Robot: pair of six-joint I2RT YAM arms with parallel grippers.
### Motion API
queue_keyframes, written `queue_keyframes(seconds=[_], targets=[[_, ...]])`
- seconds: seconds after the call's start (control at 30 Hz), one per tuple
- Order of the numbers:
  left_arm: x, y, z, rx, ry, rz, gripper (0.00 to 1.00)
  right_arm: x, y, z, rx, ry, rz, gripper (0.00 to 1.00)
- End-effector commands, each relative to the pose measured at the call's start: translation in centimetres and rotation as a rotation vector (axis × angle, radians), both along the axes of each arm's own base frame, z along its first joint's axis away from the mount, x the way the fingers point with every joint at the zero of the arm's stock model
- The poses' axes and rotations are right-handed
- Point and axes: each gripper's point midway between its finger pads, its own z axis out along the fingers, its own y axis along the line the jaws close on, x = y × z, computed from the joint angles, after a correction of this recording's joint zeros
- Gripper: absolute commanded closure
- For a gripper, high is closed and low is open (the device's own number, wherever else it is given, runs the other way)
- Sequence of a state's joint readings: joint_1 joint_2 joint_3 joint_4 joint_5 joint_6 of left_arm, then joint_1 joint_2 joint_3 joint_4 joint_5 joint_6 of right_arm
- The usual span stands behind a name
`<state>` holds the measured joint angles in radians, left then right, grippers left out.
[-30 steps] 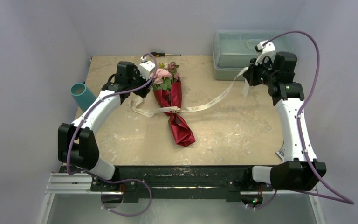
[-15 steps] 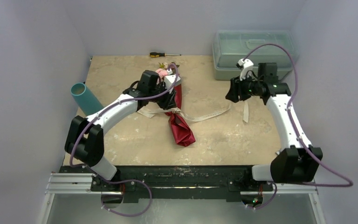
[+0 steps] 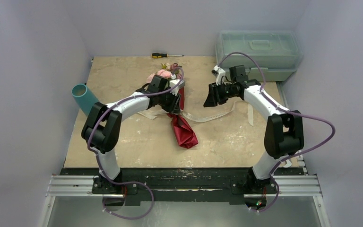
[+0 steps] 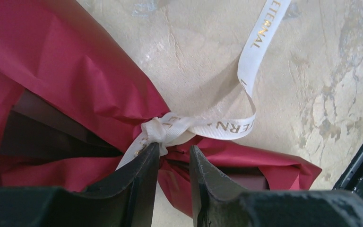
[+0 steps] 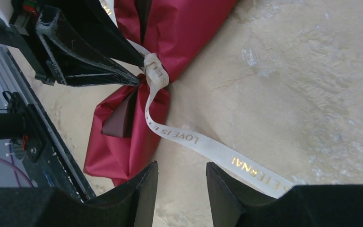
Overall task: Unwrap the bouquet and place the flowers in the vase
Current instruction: Untie the ribbon from the wrapping paper.
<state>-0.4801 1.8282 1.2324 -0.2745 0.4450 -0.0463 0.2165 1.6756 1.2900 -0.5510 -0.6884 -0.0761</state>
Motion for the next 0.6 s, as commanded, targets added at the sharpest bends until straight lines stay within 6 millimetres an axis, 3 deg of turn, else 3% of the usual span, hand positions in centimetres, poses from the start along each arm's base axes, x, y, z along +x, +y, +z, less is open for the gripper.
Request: queue_keyframes(seconds=[0.0,0.1,0.33,0.57], targets=[[2.5,-0.9,2.3,-0.042,-0.066,0.044,0.70,1.7,2.7,1.6,0.075,-0.053,0.025,0.54],[2.6,-0.8,2.4,-0.037,-0.066,0.057,0.70,1.8,3.8,1.1,0.075,-0.053,0.043,0.54],[3.1,0.7,2.0,0.038,-0.100,0.096,0.80,3.1,6.2,0.3,0.083,-0.058,0.045,0.55],[2.7,1.2,0.9,0.075,-0.087,0.085,0.68,4.3,8.9,-0.8,0.093,-0.042,0.082,0.56]])
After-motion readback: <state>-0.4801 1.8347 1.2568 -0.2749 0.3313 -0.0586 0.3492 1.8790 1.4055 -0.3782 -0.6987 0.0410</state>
